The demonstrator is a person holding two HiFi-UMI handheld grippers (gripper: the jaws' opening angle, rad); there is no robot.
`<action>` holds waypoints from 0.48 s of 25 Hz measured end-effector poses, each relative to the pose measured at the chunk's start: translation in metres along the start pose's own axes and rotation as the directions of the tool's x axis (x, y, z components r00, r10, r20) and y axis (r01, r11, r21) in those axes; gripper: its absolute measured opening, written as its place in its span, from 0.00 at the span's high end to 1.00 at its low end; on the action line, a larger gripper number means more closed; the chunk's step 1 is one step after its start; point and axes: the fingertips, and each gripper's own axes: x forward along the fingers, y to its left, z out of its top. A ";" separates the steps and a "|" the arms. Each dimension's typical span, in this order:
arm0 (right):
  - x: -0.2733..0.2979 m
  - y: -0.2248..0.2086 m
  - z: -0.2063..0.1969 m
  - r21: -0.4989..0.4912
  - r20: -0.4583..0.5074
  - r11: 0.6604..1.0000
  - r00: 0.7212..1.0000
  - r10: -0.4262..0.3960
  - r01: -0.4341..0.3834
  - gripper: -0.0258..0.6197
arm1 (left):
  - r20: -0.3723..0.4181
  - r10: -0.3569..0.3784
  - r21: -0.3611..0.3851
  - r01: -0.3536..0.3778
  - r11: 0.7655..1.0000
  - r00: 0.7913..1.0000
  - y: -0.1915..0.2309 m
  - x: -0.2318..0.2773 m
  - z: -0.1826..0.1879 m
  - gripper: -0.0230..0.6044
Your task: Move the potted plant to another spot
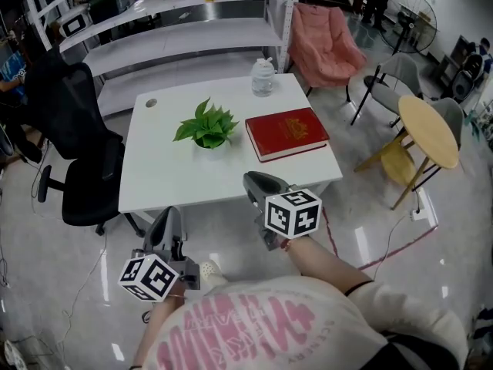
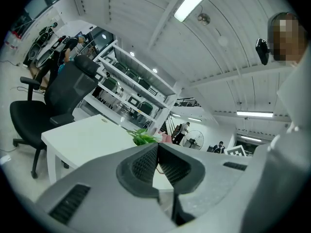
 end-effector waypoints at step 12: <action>-0.047 0.009 0.021 -0.063 0.141 0.998 0.990 -0.020 0.029 0.95 | 0.001 0.019 0.005 -0.019 1.000 1.000 -0.029 -0.006 -0.025 0.96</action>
